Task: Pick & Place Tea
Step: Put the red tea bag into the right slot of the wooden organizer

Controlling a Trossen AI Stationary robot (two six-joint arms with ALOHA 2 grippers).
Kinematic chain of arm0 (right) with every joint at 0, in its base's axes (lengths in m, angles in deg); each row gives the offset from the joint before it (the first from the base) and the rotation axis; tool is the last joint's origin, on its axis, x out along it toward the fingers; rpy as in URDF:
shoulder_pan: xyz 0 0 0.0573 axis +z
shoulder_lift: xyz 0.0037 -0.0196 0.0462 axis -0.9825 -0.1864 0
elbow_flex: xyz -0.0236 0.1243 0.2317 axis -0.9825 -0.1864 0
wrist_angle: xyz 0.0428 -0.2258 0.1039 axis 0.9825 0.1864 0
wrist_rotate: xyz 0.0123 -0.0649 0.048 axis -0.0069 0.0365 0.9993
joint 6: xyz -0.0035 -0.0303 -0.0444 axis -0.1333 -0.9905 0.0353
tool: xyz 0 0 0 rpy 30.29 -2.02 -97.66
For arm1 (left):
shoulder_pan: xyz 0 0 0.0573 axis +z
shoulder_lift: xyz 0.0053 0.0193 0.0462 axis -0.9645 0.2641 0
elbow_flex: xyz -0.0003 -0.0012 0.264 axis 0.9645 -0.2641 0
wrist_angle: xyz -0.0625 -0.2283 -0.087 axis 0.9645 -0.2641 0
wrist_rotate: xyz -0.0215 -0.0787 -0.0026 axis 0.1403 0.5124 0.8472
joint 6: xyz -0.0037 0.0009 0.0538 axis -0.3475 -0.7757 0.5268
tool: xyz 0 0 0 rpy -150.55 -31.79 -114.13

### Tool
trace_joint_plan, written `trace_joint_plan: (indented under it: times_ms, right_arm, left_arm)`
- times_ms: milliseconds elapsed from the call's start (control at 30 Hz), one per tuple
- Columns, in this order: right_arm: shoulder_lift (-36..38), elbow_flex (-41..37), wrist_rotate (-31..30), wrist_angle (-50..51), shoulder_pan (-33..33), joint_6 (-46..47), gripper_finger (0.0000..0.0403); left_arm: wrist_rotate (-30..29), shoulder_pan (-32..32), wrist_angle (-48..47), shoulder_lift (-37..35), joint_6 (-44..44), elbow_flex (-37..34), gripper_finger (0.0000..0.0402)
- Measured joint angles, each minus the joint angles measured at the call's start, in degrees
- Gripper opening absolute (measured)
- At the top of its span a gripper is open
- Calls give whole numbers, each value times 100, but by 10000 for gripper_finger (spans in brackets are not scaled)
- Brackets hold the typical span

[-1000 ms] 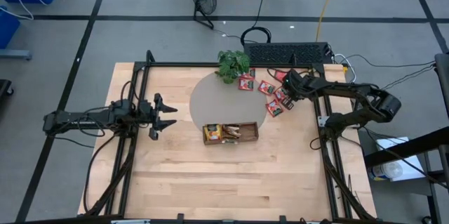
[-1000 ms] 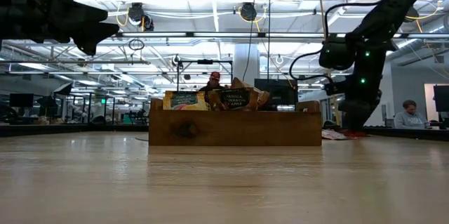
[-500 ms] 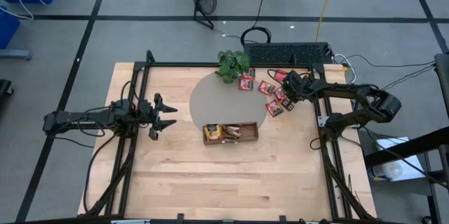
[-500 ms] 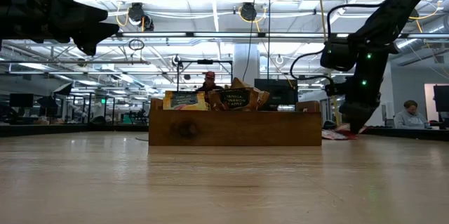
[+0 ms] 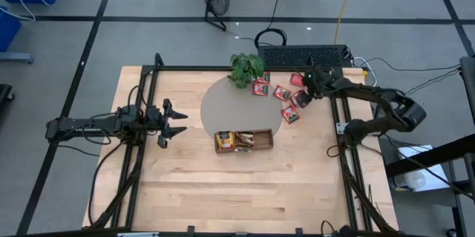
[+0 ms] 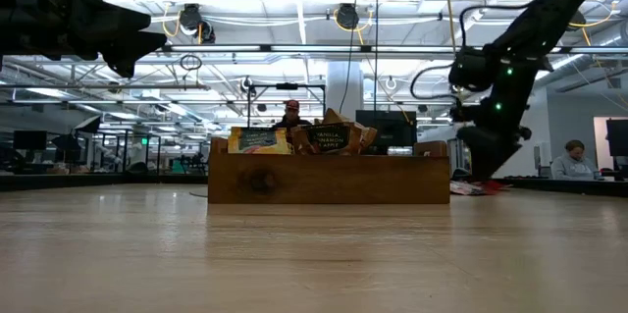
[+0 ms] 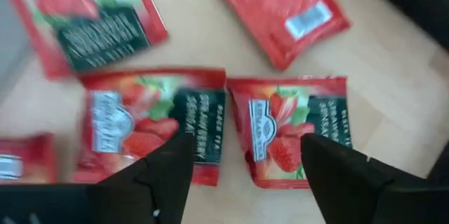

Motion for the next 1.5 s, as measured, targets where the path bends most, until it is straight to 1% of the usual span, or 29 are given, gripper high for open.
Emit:
trace_joint_plan:
  times_ms: [167,300,367,467,700,733,767,933,1033,1167,1267,1400,1500]
  right_arm:
    - [-479,5,-134,43,1,-78,252]
    - [-730,37,-276,-26,40,-68,234]
    - [-796,39,-351,-19,41,-57,214]
    - [-821,35,-310,10,45,-49,171]
    - [-812,25,-329,236,45,-110,32]
    - [-812,24,-334,262,45,-144,18]
    - [-815,23,-335,288,45,-193,12]
    - [-683,15,-391,313,235,-219,6]
    - [-313,-29,-431,485,573,-155,5]
    - [431,-2,-766,420,1160,-67,2]
    - [910,-11,-881,470,1668,40,2]
    - [1333,-9,-926,301,2600,366,1]
    - [1375,-9,-918,-255,3501,483,1]
  left_arm:
    - [0,0,0,1,2,0,214]
    - [0,0,0,2,2,0,214]
    - [-2,0,1,2,3,0,214]
    - [-2,0,2,2,4,0,214]
    - [-4,0,2,2,4,0,214]
    - [-4,0,0,2,4,0,214]
    - [-4,0,0,2,4,0,214]
    - [-4,0,0,2,4,0,214]
    - [-4,0,1,0,4,0,214]
    - [-4,0,0,2,4,2,214]
    - [-4,0,0,2,4,2,214]
    - [-4,-1,0,2,4,2,214]
    - [-4,-1,0,2,4,2,214]
